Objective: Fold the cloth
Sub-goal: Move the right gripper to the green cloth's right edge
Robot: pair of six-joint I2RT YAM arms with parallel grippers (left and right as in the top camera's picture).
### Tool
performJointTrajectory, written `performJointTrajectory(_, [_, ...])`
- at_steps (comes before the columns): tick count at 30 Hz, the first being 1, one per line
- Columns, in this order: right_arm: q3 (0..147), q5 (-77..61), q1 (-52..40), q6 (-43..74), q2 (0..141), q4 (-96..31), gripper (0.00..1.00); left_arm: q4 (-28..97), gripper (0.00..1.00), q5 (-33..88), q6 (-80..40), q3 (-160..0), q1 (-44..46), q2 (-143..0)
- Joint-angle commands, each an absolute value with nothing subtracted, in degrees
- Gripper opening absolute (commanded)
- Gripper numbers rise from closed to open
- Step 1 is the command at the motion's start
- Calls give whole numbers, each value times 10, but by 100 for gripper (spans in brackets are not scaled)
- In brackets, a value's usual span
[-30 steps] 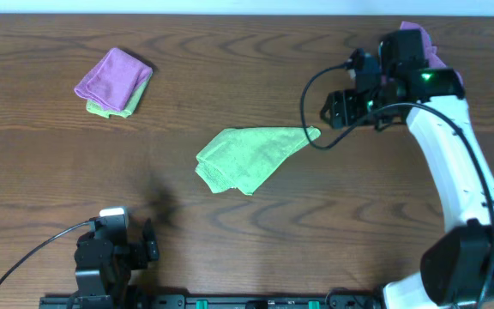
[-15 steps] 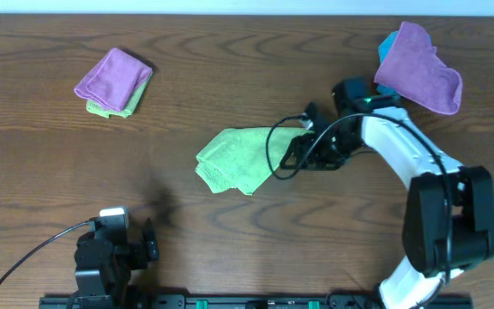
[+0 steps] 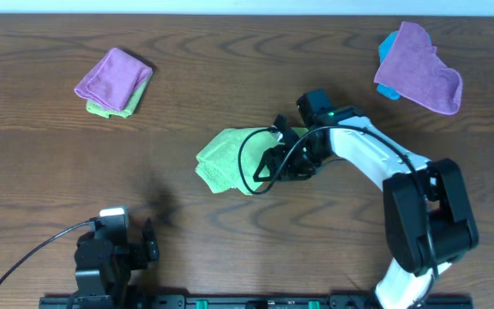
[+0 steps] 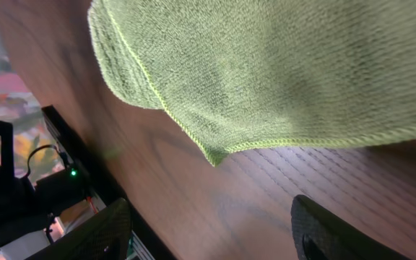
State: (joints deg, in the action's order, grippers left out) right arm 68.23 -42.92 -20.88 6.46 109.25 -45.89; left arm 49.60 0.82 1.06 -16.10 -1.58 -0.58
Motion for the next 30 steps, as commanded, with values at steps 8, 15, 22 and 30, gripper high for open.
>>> performJointTrajectory(8, [676, -429, -215, 82, 1123, -456, 71, 516, 96, 0, 6, -139, -13, -2])
performJointTrajectory(15, [676, -429, -218, 92, 1148, -447, 69, 516, 95, 0, 6, -139, -13, -2])
performJointTrajectory(22, [676, -431, -234, 111, 1154, -416, 68, 516, 96, 0, 6, -139, -13, -2])
performJointTrajectory(30, [676, -418, -270, 124, 1154, -385, 63, 516, 95, 0, 6, -139, -13, -2])
